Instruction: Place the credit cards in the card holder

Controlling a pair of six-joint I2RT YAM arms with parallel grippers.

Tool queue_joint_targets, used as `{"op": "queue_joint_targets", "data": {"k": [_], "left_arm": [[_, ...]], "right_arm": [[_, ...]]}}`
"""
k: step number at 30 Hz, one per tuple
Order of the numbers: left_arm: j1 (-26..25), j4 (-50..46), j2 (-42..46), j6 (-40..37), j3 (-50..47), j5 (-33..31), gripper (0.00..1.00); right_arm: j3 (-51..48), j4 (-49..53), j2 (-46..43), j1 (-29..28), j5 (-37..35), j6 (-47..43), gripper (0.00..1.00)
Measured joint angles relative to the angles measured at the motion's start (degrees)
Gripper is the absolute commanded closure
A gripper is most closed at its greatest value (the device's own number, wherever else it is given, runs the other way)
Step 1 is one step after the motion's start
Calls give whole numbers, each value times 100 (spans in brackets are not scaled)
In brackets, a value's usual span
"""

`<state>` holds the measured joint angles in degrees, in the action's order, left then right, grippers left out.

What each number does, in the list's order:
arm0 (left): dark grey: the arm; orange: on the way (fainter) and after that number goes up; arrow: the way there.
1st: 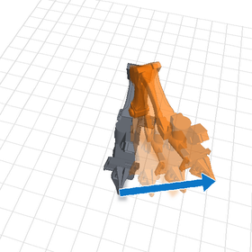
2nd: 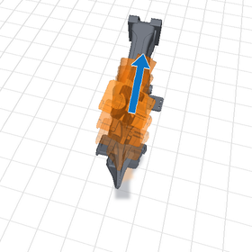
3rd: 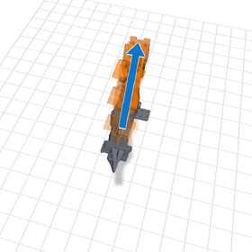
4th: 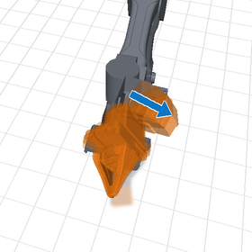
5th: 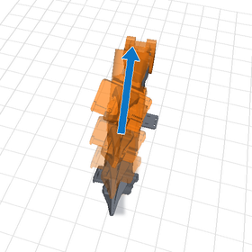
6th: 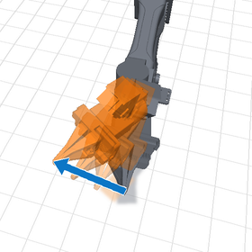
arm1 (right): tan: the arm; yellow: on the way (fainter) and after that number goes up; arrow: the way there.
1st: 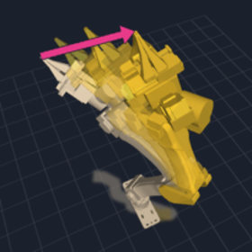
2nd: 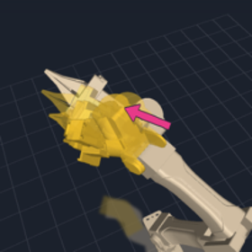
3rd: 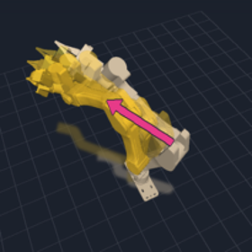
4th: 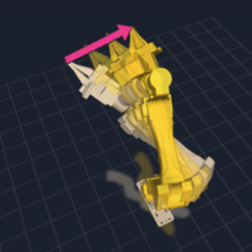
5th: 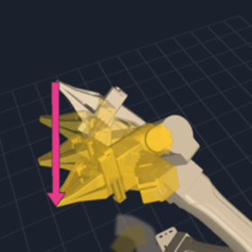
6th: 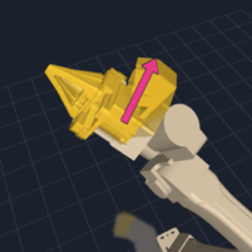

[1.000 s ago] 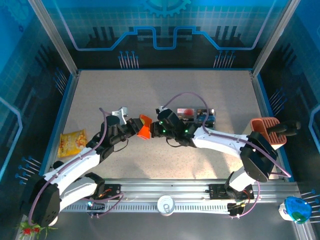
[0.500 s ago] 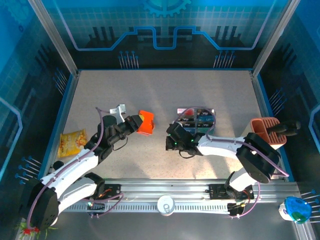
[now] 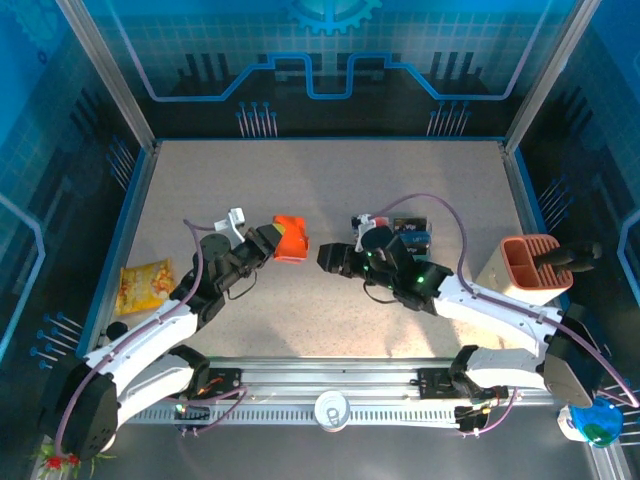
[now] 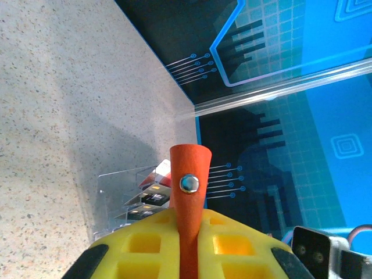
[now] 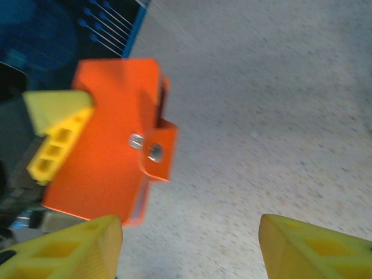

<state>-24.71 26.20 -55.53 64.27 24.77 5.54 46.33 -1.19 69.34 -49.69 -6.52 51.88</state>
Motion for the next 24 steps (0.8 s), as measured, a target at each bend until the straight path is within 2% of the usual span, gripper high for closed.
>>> {"op": "queue_joint_targets", "data": {"k": [7, 11, 24], "left_arm": [[-7, 90, -39, 179, 0, -28, 100], [-11, 120, -42, 186, 0, -35, 100], [-33, 214, -72, 282, -4, -33, 100]], "right_arm": [[807, -426, 811, 42, 210, 31, 28], [861, -671, 1187, 98, 273, 68, 32], [-299, -1766, 1351, 551, 573, 619, 43]]}}
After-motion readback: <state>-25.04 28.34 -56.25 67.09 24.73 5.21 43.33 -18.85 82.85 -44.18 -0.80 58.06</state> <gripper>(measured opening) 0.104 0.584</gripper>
